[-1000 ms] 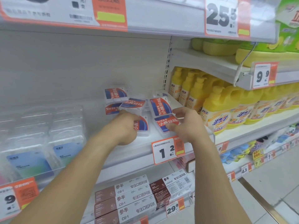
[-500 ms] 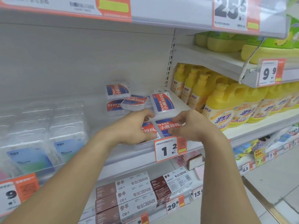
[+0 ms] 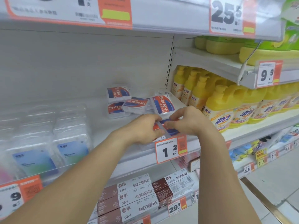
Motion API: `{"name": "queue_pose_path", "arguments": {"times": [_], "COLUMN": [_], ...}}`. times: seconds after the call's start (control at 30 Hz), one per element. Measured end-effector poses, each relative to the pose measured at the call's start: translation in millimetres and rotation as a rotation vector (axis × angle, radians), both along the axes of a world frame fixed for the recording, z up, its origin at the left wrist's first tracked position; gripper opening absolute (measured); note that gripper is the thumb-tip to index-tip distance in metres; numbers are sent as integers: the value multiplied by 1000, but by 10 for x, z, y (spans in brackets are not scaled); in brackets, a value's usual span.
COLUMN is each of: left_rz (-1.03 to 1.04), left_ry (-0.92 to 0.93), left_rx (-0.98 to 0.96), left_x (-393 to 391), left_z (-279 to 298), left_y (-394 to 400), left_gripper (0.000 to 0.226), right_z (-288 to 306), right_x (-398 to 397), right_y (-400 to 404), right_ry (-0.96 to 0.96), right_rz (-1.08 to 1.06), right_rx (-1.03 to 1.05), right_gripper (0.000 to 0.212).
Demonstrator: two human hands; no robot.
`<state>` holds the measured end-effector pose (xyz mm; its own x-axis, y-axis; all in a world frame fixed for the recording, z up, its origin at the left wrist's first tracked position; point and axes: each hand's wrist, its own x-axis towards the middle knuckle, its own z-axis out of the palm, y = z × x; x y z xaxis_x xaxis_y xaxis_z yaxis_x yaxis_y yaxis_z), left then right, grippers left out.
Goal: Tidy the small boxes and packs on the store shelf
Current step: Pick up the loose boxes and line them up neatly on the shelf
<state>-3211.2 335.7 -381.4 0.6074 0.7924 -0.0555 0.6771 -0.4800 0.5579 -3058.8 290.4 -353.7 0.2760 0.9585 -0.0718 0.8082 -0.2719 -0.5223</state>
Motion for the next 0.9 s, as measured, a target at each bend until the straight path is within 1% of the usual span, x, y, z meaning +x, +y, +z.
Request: {"name": "queue_pose_path", "arguments": {"times": [0.07,0.13,0.2,0.27,0.3,0.37,0.47,0.53,0.6,0.67,0.77,0.83,0.9], "left_rz": [-25,34,114,144,139,101,98,130,120,114,155,163,158], "left_ry": [53,65,89,249,358,526,683,742,745,724,668,601,450], "left_rx": [37,119,239,308,303,283,279,280,300,322,376,441,502], "left_x": [46,58,42,7,-11,-20,-12,-7,-17,-43,-120,-159,-173], "left_z": [63,173,272,327,333,346,392,446,453,427,413,448,507], "left_y": [14,74,233,432,528,671,870,960,1013,1062,1101,1093,1046], "left_gripper": [43,41,43,52,61,79,93,93,84,79,88,90,93], "right_z": [-14,-45,-112,-171,-207,-298,-347,-352,-373,-378,-285,-223,-195], "right_x": [63,109,124,29,-40,-136,-186,-195,-222,-230,-147,-29,55], "right_y": [179,356,538,706,786,940,1011,995,983,958,880,815,747], "right_ry": [-8,49,125,194,231,297,323,365,387,391,474,534,506], "right_rz": [-51,-109,-165,-219,-238,-255,-343,-360,-348,-354,-417,-436,-414], "right_rx": [93,197,258,202,152,124,171,224,308,413,509,527,533], "right_gripper": [38,46,60,74,78,79,76,80,77,66,57,58,56]}}
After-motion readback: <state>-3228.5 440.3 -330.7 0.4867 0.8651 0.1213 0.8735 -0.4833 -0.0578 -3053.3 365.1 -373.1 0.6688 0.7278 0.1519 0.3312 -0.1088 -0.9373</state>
